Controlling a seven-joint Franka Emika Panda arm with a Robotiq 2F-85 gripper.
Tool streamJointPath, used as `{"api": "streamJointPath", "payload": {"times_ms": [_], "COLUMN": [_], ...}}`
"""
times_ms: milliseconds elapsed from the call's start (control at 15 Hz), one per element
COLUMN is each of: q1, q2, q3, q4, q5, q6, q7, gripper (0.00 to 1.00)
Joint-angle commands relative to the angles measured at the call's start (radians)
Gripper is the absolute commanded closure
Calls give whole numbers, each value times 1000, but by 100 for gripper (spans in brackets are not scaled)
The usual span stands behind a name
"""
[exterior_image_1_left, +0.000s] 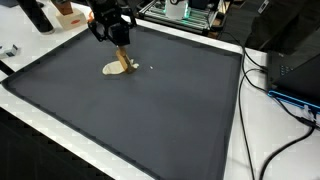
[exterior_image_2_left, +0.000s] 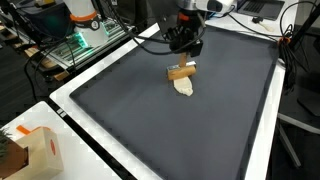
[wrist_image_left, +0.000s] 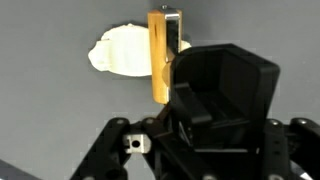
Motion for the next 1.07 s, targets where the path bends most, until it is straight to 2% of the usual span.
{"api": "streamJointPath", "payload": {"times_ms": [0,1000], "q1": [-8,-5], "q2": [21,37], "q3": [9,-1], "q4": [11,1], "q5": [-20,-135], "q6": [20,172], "q7": [-2,87], "gripper": [77,77]}}
